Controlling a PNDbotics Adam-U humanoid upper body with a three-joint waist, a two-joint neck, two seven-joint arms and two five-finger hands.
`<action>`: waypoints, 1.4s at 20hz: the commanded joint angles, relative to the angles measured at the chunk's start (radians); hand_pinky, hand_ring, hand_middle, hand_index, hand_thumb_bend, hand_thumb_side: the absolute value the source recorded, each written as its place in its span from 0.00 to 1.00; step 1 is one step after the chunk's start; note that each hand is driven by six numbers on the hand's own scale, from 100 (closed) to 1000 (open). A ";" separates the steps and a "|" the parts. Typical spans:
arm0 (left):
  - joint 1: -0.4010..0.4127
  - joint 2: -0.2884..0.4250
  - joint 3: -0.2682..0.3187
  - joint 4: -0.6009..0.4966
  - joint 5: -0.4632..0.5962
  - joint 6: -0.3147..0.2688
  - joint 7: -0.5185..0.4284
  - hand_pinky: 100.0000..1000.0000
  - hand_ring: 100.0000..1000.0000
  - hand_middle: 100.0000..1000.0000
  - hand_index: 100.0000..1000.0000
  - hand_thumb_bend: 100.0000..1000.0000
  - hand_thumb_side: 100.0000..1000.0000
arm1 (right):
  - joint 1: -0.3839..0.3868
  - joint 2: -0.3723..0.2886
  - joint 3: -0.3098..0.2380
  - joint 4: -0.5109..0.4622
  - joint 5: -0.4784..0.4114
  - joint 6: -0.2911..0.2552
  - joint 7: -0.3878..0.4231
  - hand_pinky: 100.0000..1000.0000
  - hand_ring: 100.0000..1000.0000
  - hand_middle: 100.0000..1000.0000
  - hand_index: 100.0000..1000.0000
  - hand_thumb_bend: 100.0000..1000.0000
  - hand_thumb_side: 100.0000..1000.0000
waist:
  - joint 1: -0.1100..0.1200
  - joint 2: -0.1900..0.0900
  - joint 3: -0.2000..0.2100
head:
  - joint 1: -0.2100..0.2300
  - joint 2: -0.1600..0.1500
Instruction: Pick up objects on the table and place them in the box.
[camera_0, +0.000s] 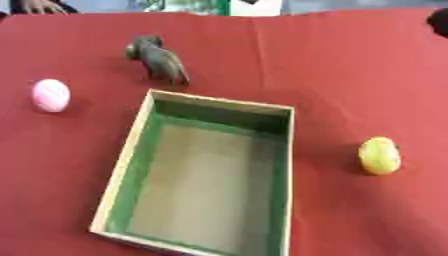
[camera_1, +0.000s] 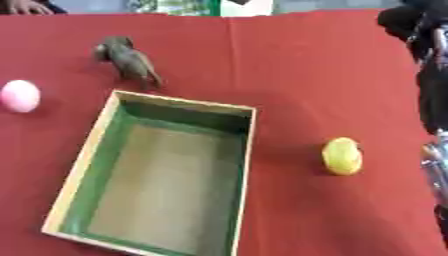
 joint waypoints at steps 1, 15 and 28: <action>-0.008 0.020 0.001 -0.017 0.002 -0.001 -0.002 0.54 0.54 0.55 0.73 0.00 0.89 | -0.011 -0.026 0.000 -0.016 -0.001 -0.003 0.005 0.85 0.76 0.64 0.84 0.00 1.00 | 0.000 -0.012 0.001 | -0.002 -0.008; -0.003 0.018 0.002 -0.017 0.000 0.002 -0.001 0.54 0.54 0.55 0.73 0.00 0.89 | -0.005 -0.037 -0.003 -0.016 0.032 0.001 0.008 0.85 0.77 0.65 0.85 0.00 1.00 | 0.008 0.003 -0.004 | -0.009 0.010; -0.001 0.018 -0.001 -0.017 0.001 0.005 -0.004 0.54 0.54 0.55 0.72 0.00 0.89 | 0.021 -0.107 0.000 -0.016 0.218 0.064 0.035 0.87 0.82 0.71 0.87 0.00 1.00 | 0.012 0.019 -0.007 | -0.016 0.023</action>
